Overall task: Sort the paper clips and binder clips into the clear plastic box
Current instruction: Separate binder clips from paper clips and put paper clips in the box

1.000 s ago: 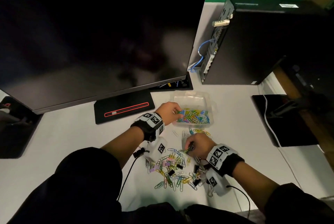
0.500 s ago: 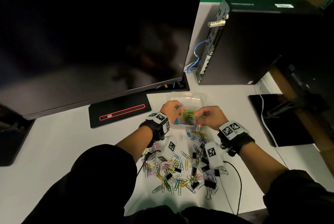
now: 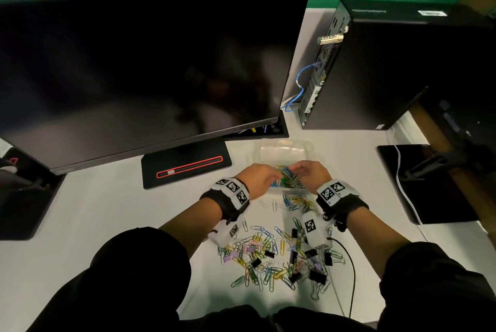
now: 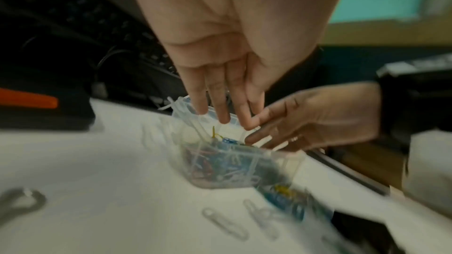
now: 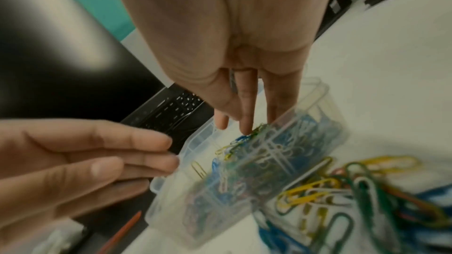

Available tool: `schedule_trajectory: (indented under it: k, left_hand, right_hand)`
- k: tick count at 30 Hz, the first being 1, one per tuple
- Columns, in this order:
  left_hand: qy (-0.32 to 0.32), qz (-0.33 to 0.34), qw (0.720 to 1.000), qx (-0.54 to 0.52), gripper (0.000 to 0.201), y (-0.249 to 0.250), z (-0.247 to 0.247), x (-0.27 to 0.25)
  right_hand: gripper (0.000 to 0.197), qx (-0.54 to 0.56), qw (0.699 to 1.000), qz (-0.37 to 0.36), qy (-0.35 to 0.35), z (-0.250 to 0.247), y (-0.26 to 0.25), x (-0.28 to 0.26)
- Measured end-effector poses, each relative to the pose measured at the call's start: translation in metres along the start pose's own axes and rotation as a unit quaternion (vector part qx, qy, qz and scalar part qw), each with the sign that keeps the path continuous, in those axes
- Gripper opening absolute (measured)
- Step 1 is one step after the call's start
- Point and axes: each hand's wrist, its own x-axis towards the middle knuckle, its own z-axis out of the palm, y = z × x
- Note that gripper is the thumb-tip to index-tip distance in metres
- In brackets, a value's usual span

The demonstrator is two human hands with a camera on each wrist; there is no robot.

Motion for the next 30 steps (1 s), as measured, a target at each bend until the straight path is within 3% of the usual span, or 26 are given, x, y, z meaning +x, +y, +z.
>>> schedule_trajectory:
  k: [4, 11, 13, 17, 21, 23, 25, 28, 30]
  left_hand:
    - [-0.057, -0.007, 0.995, 0.085, 0.040, -0.009, 0.009, -0.004]
    - [-0.033, -0.015, 0.996, 0.079, 0.041, -0.028, 0.014, -0.017]
    - [-0.002, 0.012, 0.997, 0.071, 0.037, -0.032, 0.014, -0.025]
    - [0.062, 0.071, 0.994, 0.052, 0.028, -0.032, 0.017, -0.042]
    - [0.017, 0.052, 0.996, 0.064, 0.030, -0.026, 0.031, -0.045]
    - [-0.012, 0.058, 0.996, 0.072, 0.035, -0.021, 0.039, -0.041]
    - [-0.046, 0.061, 0.992, 0.103, 0.042, -0.016, 0.047, -0.035]
    - [-0.088, 0.045, 0.984, 0.149, 0.050, -0.014, 0.058, -0.028]
    - [-0.082, 0.040, 0.985, 0.147, 0.048, -0.015, 0.062, -0.027]
  right_hand:
    - [0.034, -0.139, 0.989, -0.043, -0.042, 0.006, 0.005, -0.008]
    - [0.035, -0.148, 0.982, -0.078, -0.091, 0.020, -0.001, -0.012]
    - [0.034, -0.132, 0.985, -0.090, -0.068, 0.021, -0.004, -0.015]
    - [0.024, -0.087, 0.988, -0.118, 0.054, 0.009, -0.008, -0.029]
    - [0.016, -0.089, 0.985, -0.041, 0.144, -0.004, 0.015, -0.037]
    - [0.013, -0.097, 0.986, 0.034, 0.128, -0.003, 0.032, -0.038]
    - [0.025, -0.124, 0.985, 0.093, 0.077, 0.002, 0.044, -0.038]
    - [0.037, -0.169, 0.981, 0.078, 0.055, 0.013, 0.044, -0.042]
    - [0.037, -0.187, 0.980, 0.044, 0.053, 0.020, 0.041, -0.047]
